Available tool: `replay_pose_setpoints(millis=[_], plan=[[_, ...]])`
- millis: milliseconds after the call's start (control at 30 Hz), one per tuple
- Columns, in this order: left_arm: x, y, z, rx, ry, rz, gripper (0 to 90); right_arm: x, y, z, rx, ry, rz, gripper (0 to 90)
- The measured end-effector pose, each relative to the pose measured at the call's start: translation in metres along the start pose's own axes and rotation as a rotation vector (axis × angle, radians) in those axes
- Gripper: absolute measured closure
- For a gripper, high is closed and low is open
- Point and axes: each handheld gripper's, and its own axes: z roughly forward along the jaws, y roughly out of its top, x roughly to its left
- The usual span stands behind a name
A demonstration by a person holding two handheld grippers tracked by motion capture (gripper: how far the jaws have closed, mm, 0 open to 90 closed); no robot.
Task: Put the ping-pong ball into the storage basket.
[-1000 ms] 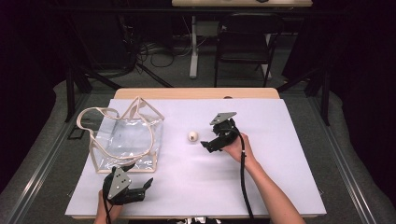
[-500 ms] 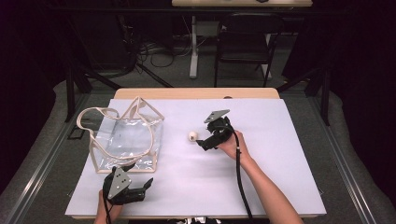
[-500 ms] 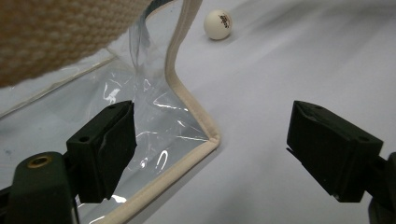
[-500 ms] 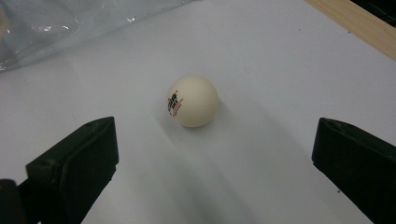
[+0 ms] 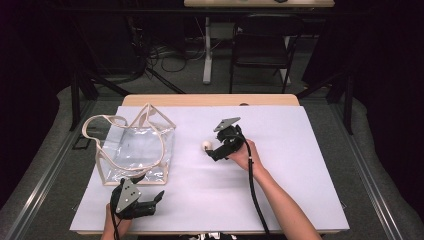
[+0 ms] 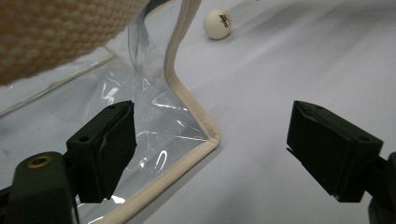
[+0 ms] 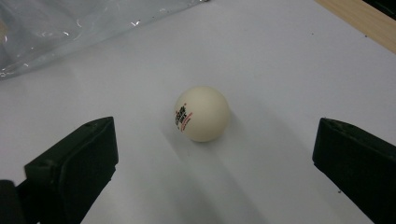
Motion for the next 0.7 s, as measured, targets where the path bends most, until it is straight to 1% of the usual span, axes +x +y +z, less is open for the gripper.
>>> replay_pose_setpoints(millis=[33,100,233,533,700], plan=[[0.000,0.000,0.000,0.001,0.000,0.001,16.0,0.001,0.000,0.001,-0.001,-0.003,0.004,0.0],[0.000,0.000,0.000,0.000,-0.001,0.001,16.1,0.002,0.001,0.003,0.003,-0.006,-0.005,0.0],[0.000,0.000,0.000,0.000,-0.001,0.000,16.0,0.005,0.003,0.008,0.001,-0.002,-0.008,0.0],[0.000,0.000,0.000,0.000,-0.003,-0.001,16.1,0.008,0.005,0.015,-0.013,-0.008,0.005,0.0],[0.000,0.000,0.000,0.000,-0.004,-0.001,16.1,0.010,0.005,0.021,-0.009,-0.008,0.007,0.0]])
